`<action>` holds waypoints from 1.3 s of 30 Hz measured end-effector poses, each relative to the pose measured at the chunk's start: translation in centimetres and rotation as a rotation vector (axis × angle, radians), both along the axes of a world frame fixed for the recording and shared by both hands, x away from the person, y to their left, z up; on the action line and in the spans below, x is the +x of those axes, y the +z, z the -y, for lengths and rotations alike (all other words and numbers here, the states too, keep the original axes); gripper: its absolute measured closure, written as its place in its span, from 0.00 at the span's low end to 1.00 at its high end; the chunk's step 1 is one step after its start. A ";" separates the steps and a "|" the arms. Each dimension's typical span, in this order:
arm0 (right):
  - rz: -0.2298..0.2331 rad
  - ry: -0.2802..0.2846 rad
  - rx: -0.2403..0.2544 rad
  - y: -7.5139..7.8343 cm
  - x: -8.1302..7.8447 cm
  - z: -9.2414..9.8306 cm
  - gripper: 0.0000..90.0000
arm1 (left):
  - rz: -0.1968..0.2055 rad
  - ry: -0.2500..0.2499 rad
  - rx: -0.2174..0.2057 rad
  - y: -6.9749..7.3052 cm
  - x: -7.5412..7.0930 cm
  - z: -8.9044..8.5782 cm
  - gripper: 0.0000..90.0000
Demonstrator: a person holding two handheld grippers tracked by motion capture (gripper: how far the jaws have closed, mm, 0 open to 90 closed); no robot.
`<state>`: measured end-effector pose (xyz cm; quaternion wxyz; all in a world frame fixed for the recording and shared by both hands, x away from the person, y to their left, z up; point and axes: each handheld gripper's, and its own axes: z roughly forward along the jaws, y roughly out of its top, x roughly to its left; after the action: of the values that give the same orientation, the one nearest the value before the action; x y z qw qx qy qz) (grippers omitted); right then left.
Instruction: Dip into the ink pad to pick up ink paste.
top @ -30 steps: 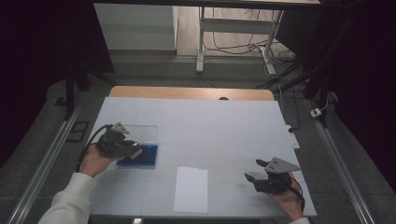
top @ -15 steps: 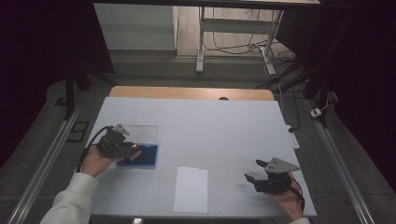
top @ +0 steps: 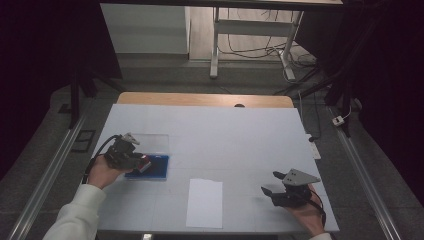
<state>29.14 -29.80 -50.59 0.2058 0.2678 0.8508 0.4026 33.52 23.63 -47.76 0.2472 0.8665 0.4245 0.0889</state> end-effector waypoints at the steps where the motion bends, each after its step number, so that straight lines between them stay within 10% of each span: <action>1: 0.000 0.001 0.000 0.0 0.0 0.0 0.32 | -0.005 0.001 0.004 -0.1 0.0 0.1 0.78; 15: -0.006 0.006 -0.011 -0.1 0.0 -0.3 0.32 | 0.014 0.000 0.082 -0.4 -0.3 1.2 0.79; 39: -0.006 0.013 -0.012 -0.1 -0.2 -0.5 0.32 | 0.038 -0.002 0.002 -0.1 -0.5 0.1 0.78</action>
<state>28.94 -29.27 -50.71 0.2021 0.2623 0.8555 0.3980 33.01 23.54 -47.84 0.2545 0.8652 0.4189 0.1055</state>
